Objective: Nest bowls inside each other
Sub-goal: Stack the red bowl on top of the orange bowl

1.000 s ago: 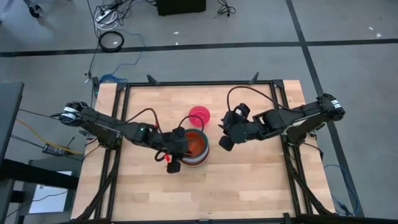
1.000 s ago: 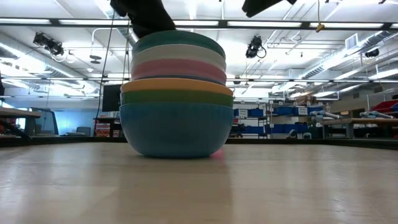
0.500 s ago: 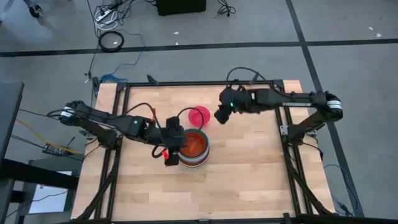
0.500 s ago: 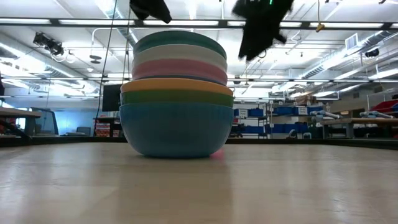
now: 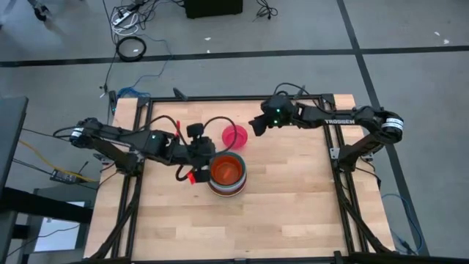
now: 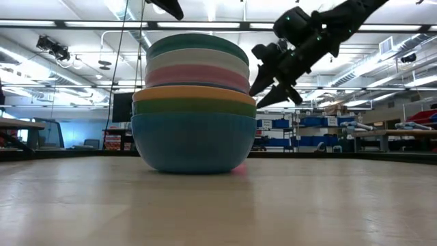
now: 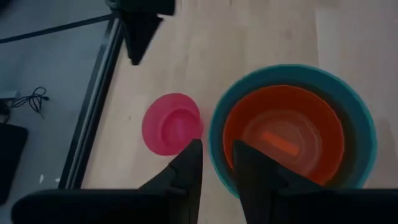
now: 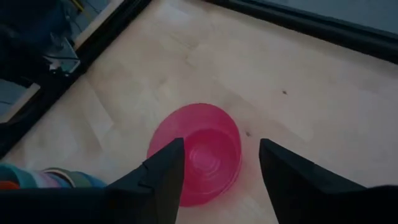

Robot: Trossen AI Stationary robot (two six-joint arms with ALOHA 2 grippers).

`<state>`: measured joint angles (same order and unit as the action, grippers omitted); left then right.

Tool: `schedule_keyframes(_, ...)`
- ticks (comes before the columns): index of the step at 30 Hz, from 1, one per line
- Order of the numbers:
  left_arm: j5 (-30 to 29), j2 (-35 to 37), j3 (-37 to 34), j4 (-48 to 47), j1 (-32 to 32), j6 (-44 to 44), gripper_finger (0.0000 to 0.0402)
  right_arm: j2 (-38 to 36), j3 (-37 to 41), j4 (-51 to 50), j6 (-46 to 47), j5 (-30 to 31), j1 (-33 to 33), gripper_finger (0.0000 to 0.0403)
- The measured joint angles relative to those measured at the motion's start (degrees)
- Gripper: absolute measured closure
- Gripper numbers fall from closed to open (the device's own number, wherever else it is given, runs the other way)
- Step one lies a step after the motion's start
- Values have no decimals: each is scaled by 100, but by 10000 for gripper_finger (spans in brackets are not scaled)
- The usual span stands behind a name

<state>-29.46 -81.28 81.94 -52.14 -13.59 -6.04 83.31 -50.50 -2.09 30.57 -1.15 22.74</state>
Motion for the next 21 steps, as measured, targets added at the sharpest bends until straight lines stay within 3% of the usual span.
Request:
schedule_keyframes(6, -45, -2, 2, -4, 217, 0, 307, 174, 281, 236, 206, 264, -219, 210)
schedule_keyframes(14, -45, -4, -151, -113, 436, -15, 307, 1223, 275, 1315, 560, 266, -525, 211)
schedule_keyframes(21, -39, -4, -158, -199, 450, -18, 307, 1582, 267, 1453, 695, 393, -544, 211)
